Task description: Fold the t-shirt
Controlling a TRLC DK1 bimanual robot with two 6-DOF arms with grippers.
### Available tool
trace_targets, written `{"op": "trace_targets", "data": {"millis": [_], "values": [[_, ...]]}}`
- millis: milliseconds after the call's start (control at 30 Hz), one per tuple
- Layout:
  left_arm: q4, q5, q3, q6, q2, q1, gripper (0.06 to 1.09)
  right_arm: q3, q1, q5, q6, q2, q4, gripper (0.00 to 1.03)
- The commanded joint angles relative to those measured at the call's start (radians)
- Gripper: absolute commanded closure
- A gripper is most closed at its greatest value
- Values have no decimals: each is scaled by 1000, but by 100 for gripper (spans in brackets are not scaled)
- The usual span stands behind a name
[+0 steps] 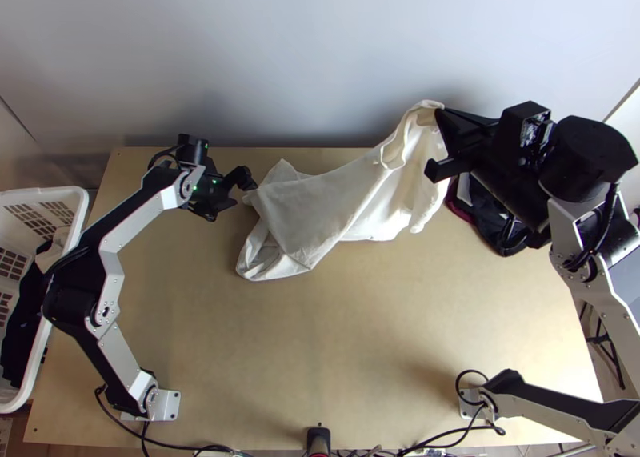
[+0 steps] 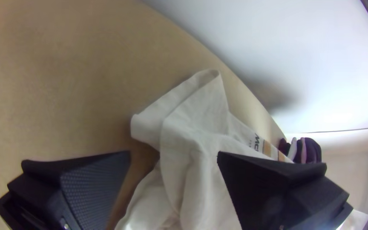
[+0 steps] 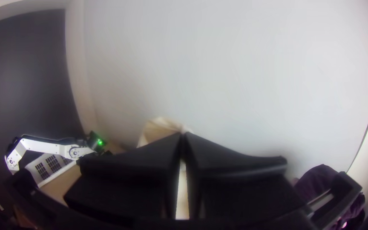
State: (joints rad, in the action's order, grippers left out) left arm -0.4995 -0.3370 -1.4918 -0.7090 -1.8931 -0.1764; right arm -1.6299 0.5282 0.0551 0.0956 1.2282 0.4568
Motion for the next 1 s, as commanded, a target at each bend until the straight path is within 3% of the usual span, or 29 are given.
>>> {"op": "trace_targets", "data": {"millis": [0, 400, 733, 833, 867, 967], "values": [[44, 6, -1, -15, -46, -17, 10, -4, 3, 0, -8, 4, -9, 100], [52, 4, -74, -55, -129, -52, 10, 15, 1, 8, -23, -22, 3, 100], [70, -82, -62, -115, -110, -40, 13, 39, 1, 11, -23, -21, -6, 100], [115, -100, -33, -144, -100, -43, 28, 42, 1, 12, -27, -21, -4, 100], [134, -100, -16, -152, -89, -44, 37, 44, 1, 12, -28, -21, -6, 100], [259, -68, 73, -231, -20, -43, 100, 51, 0, 15, -30, -21, -4, 100]]}}
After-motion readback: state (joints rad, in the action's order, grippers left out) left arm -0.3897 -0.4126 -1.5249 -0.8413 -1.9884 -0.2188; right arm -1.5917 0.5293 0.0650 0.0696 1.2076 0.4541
